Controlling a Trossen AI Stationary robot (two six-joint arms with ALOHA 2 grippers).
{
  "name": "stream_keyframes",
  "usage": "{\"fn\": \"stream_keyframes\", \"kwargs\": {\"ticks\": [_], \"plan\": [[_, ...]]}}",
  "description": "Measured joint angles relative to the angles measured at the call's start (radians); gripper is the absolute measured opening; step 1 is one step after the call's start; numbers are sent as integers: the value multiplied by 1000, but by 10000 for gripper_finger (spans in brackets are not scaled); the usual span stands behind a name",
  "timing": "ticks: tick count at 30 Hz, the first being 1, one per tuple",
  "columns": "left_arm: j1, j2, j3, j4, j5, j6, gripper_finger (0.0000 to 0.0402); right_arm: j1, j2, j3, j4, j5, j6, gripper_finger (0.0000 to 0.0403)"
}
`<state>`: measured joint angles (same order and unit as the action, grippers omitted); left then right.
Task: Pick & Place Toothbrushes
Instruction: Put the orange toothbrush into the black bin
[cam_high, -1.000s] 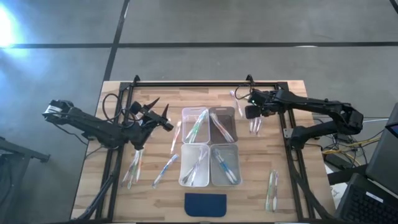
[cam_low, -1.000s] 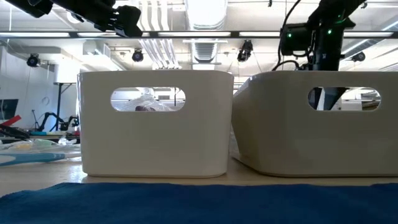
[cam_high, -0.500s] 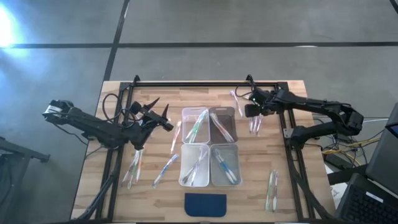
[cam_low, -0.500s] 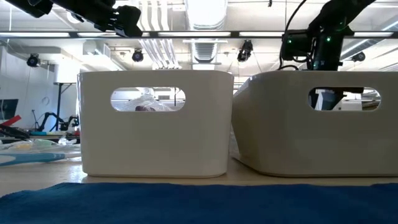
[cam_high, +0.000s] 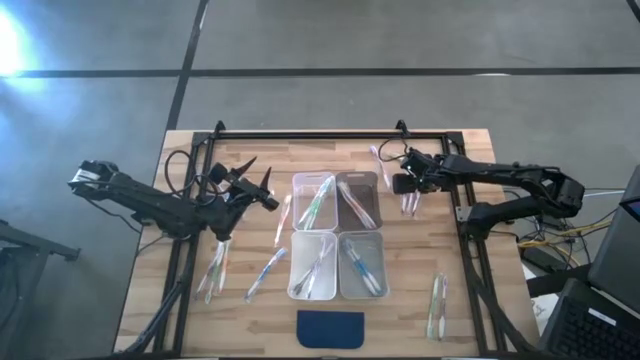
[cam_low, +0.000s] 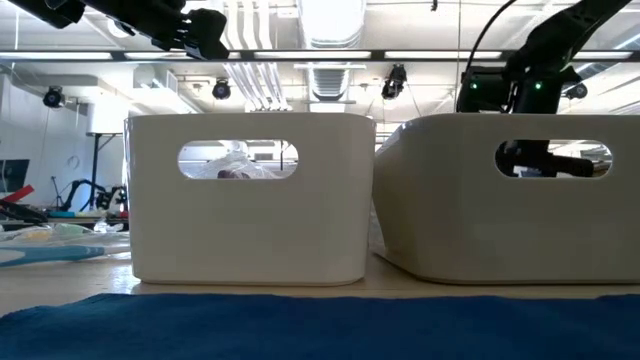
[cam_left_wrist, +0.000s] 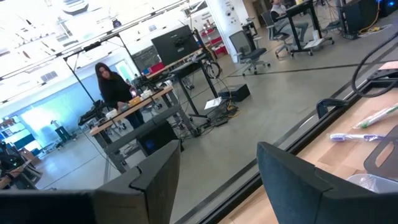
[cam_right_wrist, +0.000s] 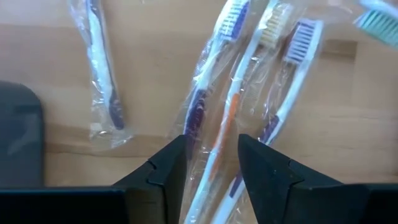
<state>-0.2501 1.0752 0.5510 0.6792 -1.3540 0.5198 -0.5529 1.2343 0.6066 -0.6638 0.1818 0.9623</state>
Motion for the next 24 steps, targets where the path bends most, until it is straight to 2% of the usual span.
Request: {"fn": "stream_keyframes", "kwargs": {"ticks": [14, 24], "plan": [[0, 0, 0, 0, 0, 0, 218, 0, 0, -116, 147, -4, 7, 156], [0, 0, 0, 0, 0, 0, 218, 0, 0, -146, 154, 2, 4, 109]]}}
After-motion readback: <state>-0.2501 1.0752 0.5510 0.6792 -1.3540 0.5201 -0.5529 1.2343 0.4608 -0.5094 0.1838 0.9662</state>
